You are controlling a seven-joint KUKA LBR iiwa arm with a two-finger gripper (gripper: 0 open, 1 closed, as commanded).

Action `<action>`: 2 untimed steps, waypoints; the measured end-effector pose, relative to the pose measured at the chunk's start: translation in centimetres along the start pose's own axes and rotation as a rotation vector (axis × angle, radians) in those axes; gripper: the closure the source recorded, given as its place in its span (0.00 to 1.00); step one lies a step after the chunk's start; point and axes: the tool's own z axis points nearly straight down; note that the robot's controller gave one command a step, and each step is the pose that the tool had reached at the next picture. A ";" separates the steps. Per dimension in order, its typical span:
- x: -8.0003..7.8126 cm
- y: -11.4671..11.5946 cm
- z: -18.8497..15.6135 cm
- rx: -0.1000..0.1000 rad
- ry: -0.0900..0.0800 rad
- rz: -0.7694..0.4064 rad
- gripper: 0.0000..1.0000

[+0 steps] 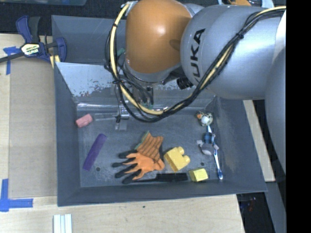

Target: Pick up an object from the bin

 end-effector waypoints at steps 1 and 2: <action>-0.2 -0.1 -0.4 -0.001 -0.008 0.003 0.00; -2.4 2.2 8.4 -0.003 -0.012 0.075 0.00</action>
Offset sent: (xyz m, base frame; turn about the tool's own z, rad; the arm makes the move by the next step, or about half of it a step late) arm 0.0412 0.0435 -0.1726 0.1434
